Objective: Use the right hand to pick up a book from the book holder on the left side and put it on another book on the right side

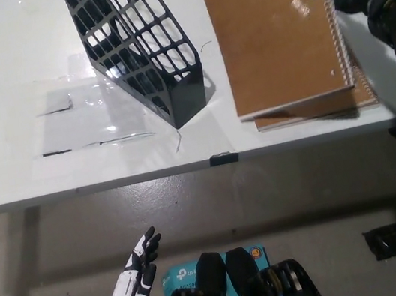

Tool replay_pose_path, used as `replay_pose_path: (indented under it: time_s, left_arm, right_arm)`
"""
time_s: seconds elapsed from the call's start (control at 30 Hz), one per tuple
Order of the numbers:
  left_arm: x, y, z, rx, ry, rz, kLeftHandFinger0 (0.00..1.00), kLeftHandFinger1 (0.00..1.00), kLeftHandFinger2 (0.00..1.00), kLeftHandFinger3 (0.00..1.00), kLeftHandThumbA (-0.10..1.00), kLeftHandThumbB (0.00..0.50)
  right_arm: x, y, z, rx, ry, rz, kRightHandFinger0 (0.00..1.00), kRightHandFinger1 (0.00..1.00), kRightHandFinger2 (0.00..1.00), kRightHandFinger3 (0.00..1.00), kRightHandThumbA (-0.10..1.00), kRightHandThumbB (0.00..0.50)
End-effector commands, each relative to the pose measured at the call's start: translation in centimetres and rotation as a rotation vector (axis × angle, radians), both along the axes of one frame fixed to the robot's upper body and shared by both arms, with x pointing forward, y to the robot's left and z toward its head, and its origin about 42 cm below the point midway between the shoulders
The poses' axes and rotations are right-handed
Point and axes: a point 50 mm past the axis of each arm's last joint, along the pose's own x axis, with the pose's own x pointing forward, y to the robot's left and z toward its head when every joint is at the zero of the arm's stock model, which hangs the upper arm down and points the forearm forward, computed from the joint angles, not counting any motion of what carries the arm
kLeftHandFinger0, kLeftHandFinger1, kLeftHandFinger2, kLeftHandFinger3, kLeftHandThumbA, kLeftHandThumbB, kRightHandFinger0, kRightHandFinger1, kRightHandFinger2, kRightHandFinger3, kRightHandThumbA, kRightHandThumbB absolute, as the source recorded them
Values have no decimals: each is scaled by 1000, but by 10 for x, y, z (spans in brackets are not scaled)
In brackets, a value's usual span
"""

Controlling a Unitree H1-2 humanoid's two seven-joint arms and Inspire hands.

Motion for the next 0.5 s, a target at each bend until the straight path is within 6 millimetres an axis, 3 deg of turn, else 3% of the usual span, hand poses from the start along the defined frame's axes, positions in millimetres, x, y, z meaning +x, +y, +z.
replay_pose_path:
  time_s: [0.0, 0.03, 0.17, 0.23, 0.33, 0.47]
  left_arm:
    - [0, 1, 4, 10, -40, -8, 1000, 1000, 1000, 1000, 1000, 284]
    - [-1, 1, 5, 14, -37, -7, 1000, 1000, 1000, 1000, 1000, 284]
    - [-1, 1, 5, 11, -36, -4, 1000, 1000, 1000, 1000, 1000, 287]
    - [-1, 1, 4, 8, -37, -4, 1000, 1000, 1000, 1000, 1000, 286]
    - [-2, 1, 4, 2, -29, -6, 1000, 1000, 1000, 1000, 1000, 288]
    - [-2, 2, 4, 4, -29, -2, 1000, 1000, 1000, 1000, 1000, 284]
  right_arm:
    - [12, -11, 65, -32, -221, -26, 0, 129, 745, 1000, -100, 94]
    - [12, -14, 60, -66, -195, -46, 0, 138, 748, 1000, -100, 122]
    - [13, -20, 54, -116, -173, -69, 0, 140, 760, 1000, -100, 84]
    - [14, -22, 53, -133, -178, -78, 0, 112, 726, 1000, -100, 85]
    - [14, -28, 52, -155, -178, -86, 0, 118, 745, 1000, -100, 76]
    - [14, -34, 54, -192, -175, -112, 0, 122, 779, 1000, -100, 99]
